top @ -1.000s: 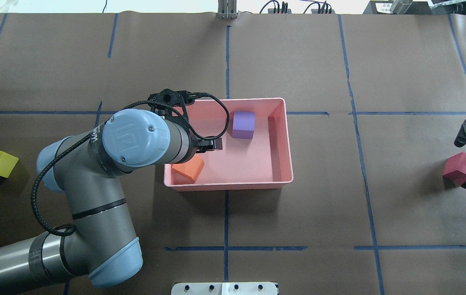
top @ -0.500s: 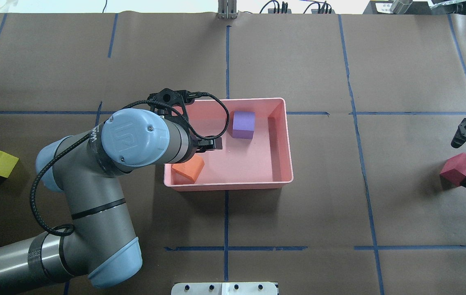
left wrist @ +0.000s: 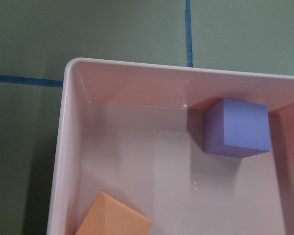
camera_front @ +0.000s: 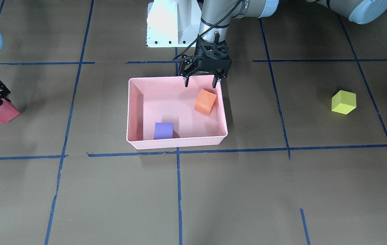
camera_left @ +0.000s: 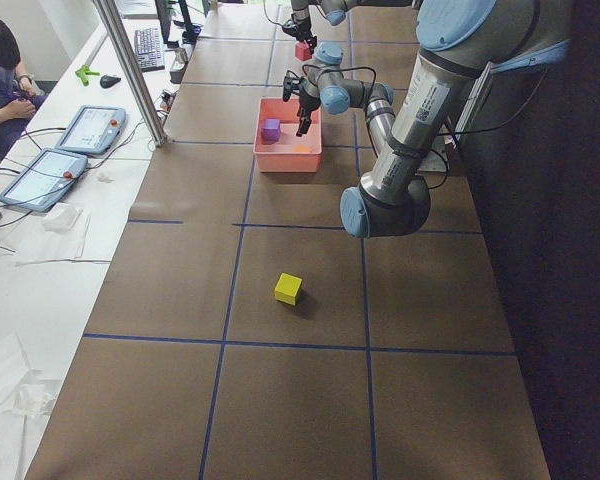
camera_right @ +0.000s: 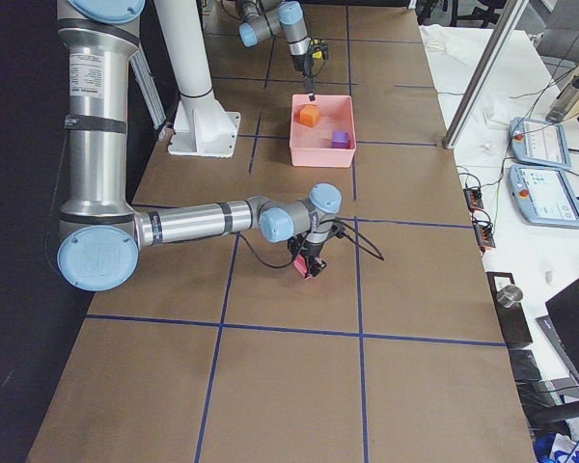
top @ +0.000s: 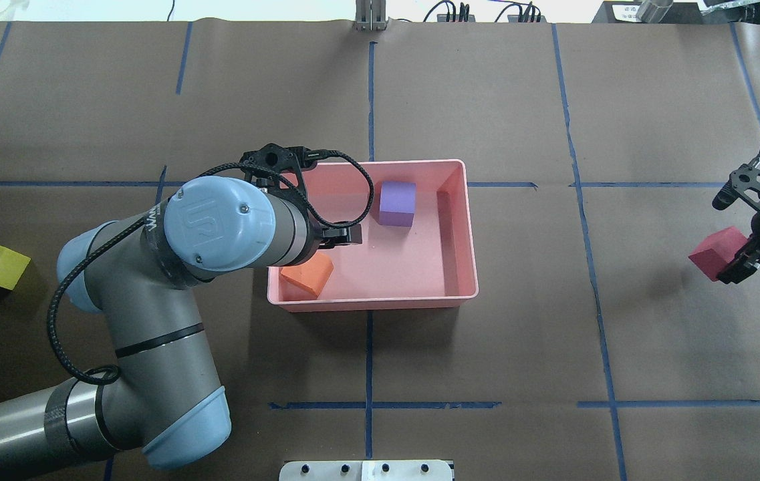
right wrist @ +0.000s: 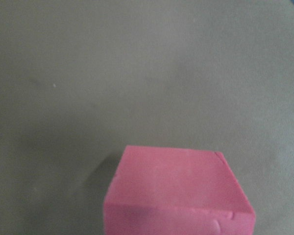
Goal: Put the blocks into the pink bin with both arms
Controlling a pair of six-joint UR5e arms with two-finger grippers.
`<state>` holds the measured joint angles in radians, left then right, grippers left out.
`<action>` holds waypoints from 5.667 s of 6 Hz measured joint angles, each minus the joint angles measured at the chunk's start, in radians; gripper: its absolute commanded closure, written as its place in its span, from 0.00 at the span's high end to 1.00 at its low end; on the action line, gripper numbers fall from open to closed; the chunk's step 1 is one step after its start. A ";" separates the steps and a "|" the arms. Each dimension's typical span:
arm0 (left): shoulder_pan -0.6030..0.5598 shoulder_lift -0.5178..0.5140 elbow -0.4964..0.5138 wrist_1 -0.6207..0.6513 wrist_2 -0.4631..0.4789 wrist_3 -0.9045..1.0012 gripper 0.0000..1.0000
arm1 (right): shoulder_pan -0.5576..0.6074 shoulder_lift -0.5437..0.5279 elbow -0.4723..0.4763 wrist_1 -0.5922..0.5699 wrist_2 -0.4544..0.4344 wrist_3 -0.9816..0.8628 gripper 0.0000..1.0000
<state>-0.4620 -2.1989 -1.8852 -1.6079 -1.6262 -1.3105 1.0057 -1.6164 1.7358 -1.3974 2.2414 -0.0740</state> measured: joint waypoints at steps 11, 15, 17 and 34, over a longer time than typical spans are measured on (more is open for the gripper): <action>-0.688 0.522 -0.054 0.103 -0.572 1.155 1.00 | -0.508 0.756 0.111 -0.394 -0.298 1.416 1.00; -0.697 0.691 -0.047 -0.064 -0.572 1.151 1.00 | -0.453 0.715 0.154 -0.399 -0.238 1.322 1.00; -0.684 0.742 0.015 -0.238 -0.565 1.058 1.00 | -0.427 0.672 0.186 -0.400 -0.218 1.277 1.00; -0.481 0.730 0.265 -0.601 -0.504 0.797 0.60 | -0.418 0.627 0.216 -0.399 -0.219 1.268 1.00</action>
<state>-0.9426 -1.4687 -1.6203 -2.2088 -2.1306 -0.5133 0.5879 -0.9892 1.9521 -1.7964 2.0220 1.1945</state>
